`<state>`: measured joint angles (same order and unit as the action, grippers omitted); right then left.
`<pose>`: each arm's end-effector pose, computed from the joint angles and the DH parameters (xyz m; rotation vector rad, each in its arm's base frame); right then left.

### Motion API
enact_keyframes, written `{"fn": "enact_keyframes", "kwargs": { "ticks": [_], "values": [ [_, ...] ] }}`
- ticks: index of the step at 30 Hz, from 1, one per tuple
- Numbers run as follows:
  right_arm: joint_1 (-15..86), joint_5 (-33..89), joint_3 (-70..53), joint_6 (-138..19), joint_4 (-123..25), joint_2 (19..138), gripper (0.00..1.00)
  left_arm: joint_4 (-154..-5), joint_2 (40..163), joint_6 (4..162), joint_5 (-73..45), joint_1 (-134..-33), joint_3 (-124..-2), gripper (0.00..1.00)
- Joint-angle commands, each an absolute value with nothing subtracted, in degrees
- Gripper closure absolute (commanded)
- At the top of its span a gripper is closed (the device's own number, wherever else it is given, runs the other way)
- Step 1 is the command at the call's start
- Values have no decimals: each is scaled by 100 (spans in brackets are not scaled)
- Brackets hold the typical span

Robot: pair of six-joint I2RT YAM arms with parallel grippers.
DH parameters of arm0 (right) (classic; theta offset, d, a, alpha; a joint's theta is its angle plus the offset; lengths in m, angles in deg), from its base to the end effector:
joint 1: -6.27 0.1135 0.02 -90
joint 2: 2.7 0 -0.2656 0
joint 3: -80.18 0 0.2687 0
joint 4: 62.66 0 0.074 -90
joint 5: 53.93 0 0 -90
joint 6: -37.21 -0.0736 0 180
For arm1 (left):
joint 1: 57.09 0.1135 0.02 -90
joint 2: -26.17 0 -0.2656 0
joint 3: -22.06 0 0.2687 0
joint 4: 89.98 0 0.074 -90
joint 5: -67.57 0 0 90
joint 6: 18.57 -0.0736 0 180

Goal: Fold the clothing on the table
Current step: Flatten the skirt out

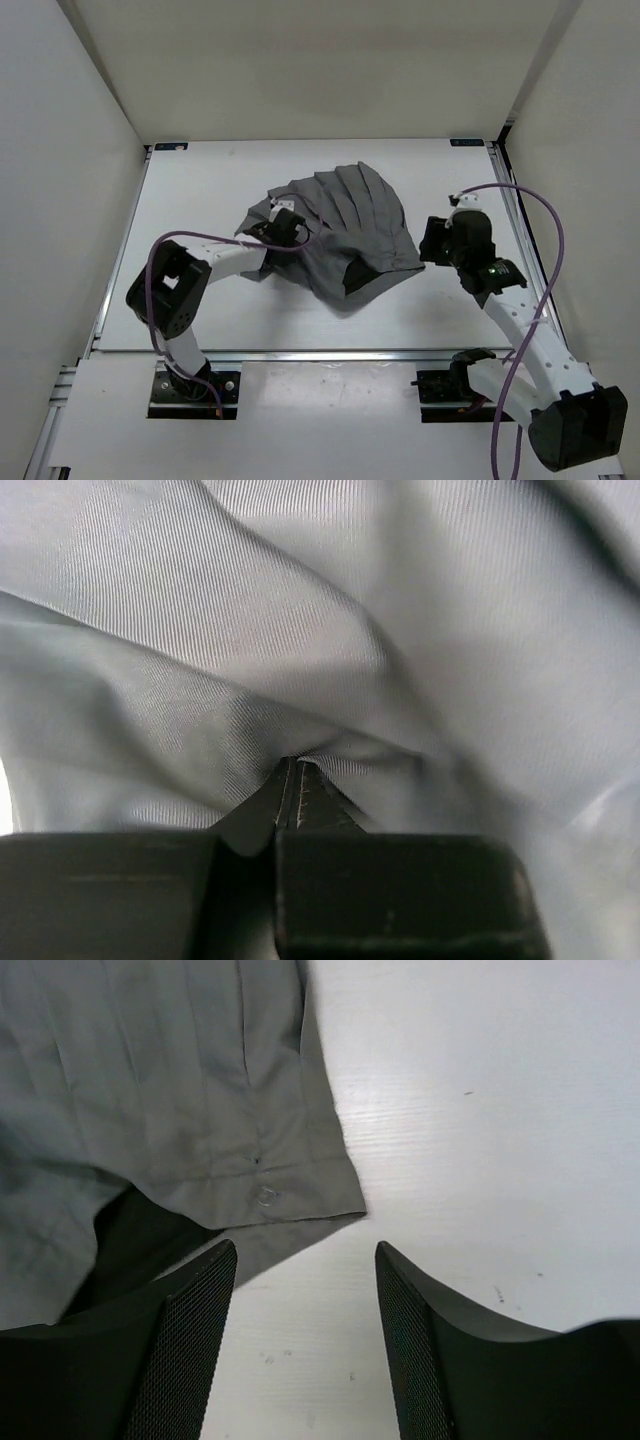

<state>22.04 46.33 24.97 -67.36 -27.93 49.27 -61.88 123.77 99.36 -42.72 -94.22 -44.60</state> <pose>0.2437 0.0552 0.2614 0.0840 2.1115 0.1265 0.3018 -0.1965 0.1160 0.0771 2.5041 0.0048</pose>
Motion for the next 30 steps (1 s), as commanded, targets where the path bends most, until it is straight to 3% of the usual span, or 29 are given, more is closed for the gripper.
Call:
{"fn": "enact_keyframes", "kwargs": {
  "ticks": [1, 3, 7, 10, 13, 21, 30],
  "values": [
    [2525, 4451, 2456, -6738, -2753, 5214, 37, -5679, 12704, 9369, -4607, -9269, -5452, 100],
    [2648, 4311, 2438, -6738, -2717, 5433, 38, -5477, 12925, 9280, -4599, -9304, -5912, 100],
    [2710, 4091, 2157, -6764, -2691, 5995, 43, -5300, 12927, 9121, -4634, -9733, -6388, 82],
    [2833, 4187, 1789, -6738, -2673, 6470, 44, -5605, 12348, 9235, -4388, -10094, -6029, 66],
    [2982, 4380, 1455, -6677, -2664, 7093, 43, -6001, 11654, 9437, -4178, -10349, -5345, 62],
    [2851, 4565, 910, -6589, -2884, 8088, 42, -6713, 10562, 10052, -3386, -10245, -3551, 59],
    [3079, 4873, 355, -6527, -2744, 9397, 47, -7154, 10554, 10352, -3061, -10534, -3189, 60]
  ]
}}
